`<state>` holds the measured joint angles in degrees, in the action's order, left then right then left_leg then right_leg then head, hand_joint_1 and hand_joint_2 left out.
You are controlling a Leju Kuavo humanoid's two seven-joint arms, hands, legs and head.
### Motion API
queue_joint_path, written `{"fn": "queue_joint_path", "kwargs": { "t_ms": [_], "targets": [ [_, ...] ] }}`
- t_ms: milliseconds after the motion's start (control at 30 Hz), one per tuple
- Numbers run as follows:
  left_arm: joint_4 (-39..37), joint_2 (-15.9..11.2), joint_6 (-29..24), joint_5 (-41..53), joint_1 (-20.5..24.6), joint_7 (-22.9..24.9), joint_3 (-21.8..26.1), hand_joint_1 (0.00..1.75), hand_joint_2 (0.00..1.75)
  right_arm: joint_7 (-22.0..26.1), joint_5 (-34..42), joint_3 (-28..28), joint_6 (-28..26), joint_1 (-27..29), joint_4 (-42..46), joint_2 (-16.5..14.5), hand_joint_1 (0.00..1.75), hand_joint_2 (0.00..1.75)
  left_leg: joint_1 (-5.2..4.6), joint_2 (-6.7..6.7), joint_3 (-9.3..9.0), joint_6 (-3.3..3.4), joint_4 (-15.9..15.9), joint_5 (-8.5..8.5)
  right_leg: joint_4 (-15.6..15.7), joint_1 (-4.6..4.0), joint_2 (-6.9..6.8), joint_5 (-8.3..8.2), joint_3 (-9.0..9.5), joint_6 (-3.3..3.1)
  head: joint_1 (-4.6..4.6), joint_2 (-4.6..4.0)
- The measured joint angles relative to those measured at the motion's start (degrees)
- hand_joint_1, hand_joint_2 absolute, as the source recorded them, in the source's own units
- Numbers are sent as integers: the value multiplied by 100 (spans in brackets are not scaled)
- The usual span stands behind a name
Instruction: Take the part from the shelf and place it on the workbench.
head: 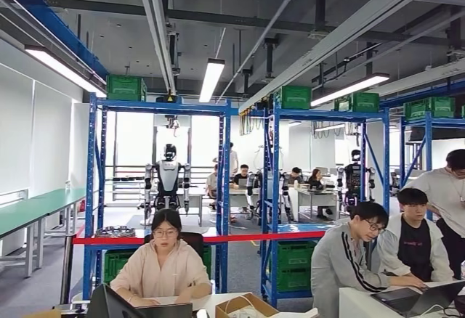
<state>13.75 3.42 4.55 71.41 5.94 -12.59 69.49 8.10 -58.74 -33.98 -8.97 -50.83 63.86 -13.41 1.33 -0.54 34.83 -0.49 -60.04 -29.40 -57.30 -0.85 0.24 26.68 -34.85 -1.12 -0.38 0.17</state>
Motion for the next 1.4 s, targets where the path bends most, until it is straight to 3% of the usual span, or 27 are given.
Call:
{"fn": "queue_joint_path", "kwargs": {
  "t_ms": [33,100,167,200,267,333,433,500,533,600,667,700,733,800,833,867,967,1033,1133,1167,1200,1233,1267,1333,1400],
  "targets": [
    [1,1,-2,-1,-3,0,-1,0,175,-128,-380,22,-15,-15,30,-13,175,175,-6,5,85,-12,-197,-124,44,15,-6,-14,28,-20,1,0],
    [2,1,-10,-5,-9,0,-1,0,175,-333,-1067,31,-21,-30,45,-32,175,175,-8,9,418,-32,-881,-430,56,14,-11,-9,46,-42,1,0],
    [2,-1,-17,-9,-23,-1,-1,0,175,-446,-1627,15,20,-11,15,-49,175,175,-3,10,702,-63,-1370,-526,44,11,-8,10,54,-51,1,0],
    [2,-1,-18,-9,-28,-5,-1,0,175,-480,-1895,-11,44,-6,-18,-67,175,175,5,11,712,-79,-1327,-419,29,14,-2,25,58,-47,1,0],
    [2,-2,-18,-10,-22,-25,-1,0,175,-539,-2470,-134,69,-26,-145,-129,175,175,30,25,457,-108,-696,-19,-31,26,13,83,65,-15,1,0],
    [1,-2,-18,-13,-3,-53,-1,0,175,-606,-2918,-392,73,-77,-378,-210,175,175,35,37,209,-92,-127,204,-118,10,37,142,38,39,2,1],
    [0,-1,-17,-21,13,-72,-1,0,175,-731,-3102,-967,128,-102,-774,-329,175,175,18,27,170,-3,-19,197,-149,-3,50,161,10,95,-2,1],
    [0,-2,-17,-31,13,-84,-1,0,175,-798,-3114,-1358,176,-101,-1056,-417,175,175,31,22,155,55,-1,204,-261,8,38,263,-24,147,-3,0],
    [0,-3,-17,-38,16,-91,-1,0,175,-814,-3117,-1526,190,-102,-1205,-462,175,175,42,22,142,81,8,205,-463,18,31,388,-109,179,-3,0],
    [0,-5,-17,-48,21,-101,-1,0,175,-817,-3117,-1825,226,-80,-1505,-533,175,175,44,22,124,115,10,194,-1174,45,14,718,-442,224,-4,0],
    [0,-5,-15,-49,14,-107,-1,0,175,-824,-3059,-2089,304,-23,-1761,-560,175,175,41,19,110,127,10,185,-1743,58,8,866,-744,237,-4,0],
    [0,-4,-15,-49,9,-112,-1,0,175,-840,-2991,-2210,357,5,-1862,-568,175,175,39,14,103,128,10,182,-1739,58,8,791,-765,229,-4,0],
    [0,-2,-13,-49,6,-120,-1,0,175,-869,-2895,-2329,415,24,-1955,-580,175,175,36,8,95,125,10,178,-1502,54,9,618,-675,207,-4,0],
    [-1,13,-8,-49,10,-139,-1,0,175,-947,-2689,-2529,506,28,-2104,-616,175,175,26,-1,87,114,13,170,-707,23,9,231,-321,127,-3,0],
    [-1,23,-4,-50,13,-146,-1,0,175,-986,-2595,-2609,541,20,-2167,-634,175,175,25,-1,88,100,16,168,-387,3,8,115,-177,91,-3,0],
    [-2,33,-2,-51,11,-151,-1,0,175,-1017,-2520,-2678,568,14,-2227,-646,175,175,28,-1,90,81,22,167,-210,-18,8,72,-97,65,-3,0],
    [-4,57,9,-52,-6,-163,-1,0,175,-1134,-2302,-2822,630,1,-2393,-659,175,175,44,4,67,-9,72,171,-79,-30,6,45,-45,16,-3,0],
    [-4,68,17,-51,-9,-178,-1,0,175,-1257,-2133,-2870,639,-52,-2499,-680,175,175,37,15,118,-44,-75,32,20,0,-7,-5,7,-29,-4,0],
    [-4,74,19,-51,-17,-201,-1,0,175,-1464,-1899,-2904,639,-173,-2719,-704,175,175,30,21,549,-68,-1033,-455,50,6,-15,-19,33,-51,-3,0],
    [-4,74,19,-51,-27,-204,-1,0,175,-1531,-1823,-2909,640,-205,-2811,-704,175,175,32,21,679,-82,-1302,-529,46,6,-14,-16,34,-50,-3,0],
    [-4,74,19,-51,-36,-208,-1,0,175,-1603,-1745,-2908,649,-244,-2911,-702,175,175,37,22,725,-97,-1382,-495,37,9,-12,-11,33,-46,-2,0],
    [-4,74,20,-51,-43,-213,-1,0,175,-1680,-1667,-2899,663,-292,-3018,-700,175,175,47,24,666,-113,-1244,-358,20,19,-8,-1,32,-36,-3,0],
    [-4,74,20,-50,-44,-220,-1,0,175,-1751,-1605,-2879,685,-353,-3121,-699,175,175,61,27,513,-132,-917,-152,-11,30,-3,19,31,-16,-3,0],
    [-8,80,26,-44,-37,-245,-1,0,175,-1874,-1523,-2814,737,-510,-3340,-695,175,175,80,29,202,-139,-269,107,-105,30,7,77,1,44,-6,0],
    [-11,87,34,-18,-39,-271,-1,0,175,-1931,-1490,-2740,782,-641,-3544,-686,175,175,69,23,101,-85,-46,127,-167,10,13,106,-34,97,-9,0]
  ]
}}
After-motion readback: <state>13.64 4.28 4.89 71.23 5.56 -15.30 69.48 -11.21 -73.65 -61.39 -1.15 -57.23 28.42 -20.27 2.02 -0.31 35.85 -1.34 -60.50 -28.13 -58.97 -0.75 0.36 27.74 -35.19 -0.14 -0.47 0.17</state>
